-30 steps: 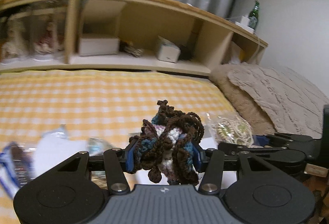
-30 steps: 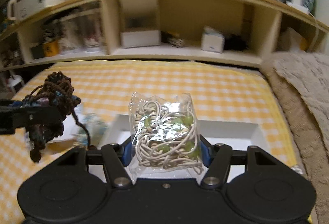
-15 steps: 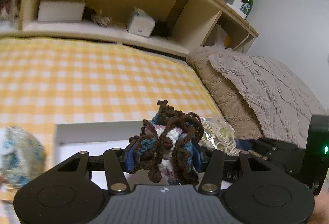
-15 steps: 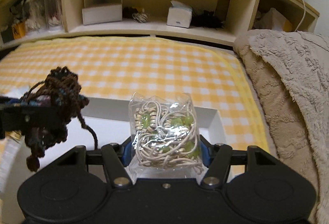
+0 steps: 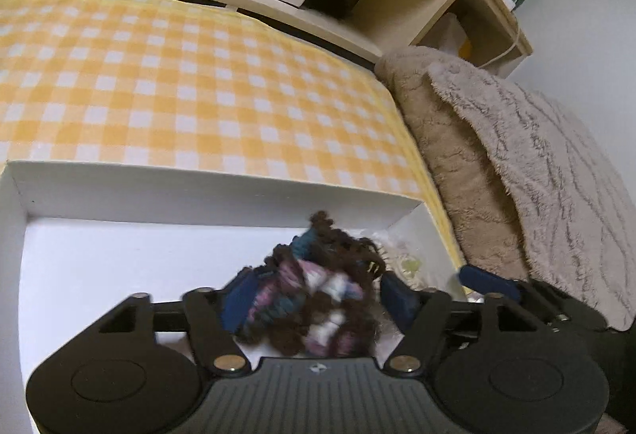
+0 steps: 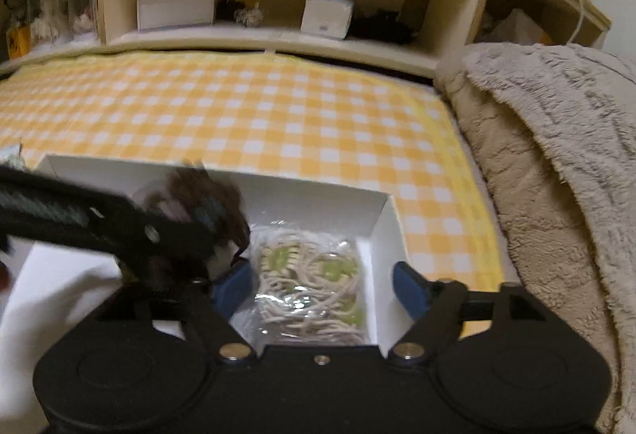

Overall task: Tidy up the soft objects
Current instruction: 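Carry both items into the white box and open both tools, then withdraw both tools from the box back toward the remaining items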

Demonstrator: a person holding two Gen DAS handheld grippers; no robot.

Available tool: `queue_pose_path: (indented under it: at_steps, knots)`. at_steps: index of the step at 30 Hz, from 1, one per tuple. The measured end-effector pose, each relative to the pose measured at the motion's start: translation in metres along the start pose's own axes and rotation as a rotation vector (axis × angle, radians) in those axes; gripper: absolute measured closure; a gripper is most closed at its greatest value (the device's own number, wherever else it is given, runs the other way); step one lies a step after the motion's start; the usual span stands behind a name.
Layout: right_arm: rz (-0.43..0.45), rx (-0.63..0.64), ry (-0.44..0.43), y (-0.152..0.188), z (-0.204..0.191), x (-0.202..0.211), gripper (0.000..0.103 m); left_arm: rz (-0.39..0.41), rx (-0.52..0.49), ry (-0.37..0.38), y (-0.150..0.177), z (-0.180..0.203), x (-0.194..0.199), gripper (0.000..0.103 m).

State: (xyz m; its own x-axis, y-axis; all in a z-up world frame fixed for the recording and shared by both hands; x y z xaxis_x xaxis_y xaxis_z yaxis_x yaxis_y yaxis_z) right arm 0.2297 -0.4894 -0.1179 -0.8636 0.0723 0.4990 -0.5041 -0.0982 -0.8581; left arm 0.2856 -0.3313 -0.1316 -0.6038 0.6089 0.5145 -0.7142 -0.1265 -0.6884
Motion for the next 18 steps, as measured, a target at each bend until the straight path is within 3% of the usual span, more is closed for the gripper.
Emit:
queue_pose_path:
  at_steps: [18]
  knots:
    - [-0.059,-0.145,0.019,0.005,0.011,0.036,0.022,0.028,-0.122,-0.097,-0.002,0.0,0.045,0.018]
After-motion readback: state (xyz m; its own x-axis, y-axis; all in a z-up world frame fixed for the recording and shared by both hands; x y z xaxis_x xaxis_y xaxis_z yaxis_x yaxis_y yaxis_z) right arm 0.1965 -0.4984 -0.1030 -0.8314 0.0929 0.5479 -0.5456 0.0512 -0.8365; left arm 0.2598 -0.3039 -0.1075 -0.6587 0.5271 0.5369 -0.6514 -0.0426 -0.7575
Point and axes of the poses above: each gripper's, at about its wrist camera, not at the fingertips, and x roughly against the way its jaws point, z to its right, y to its underside, the point moved 2 cm from there along -x, roughly the way its jaws point, and after that the axes turned 11 degrees about z, right-handed, at the moved point
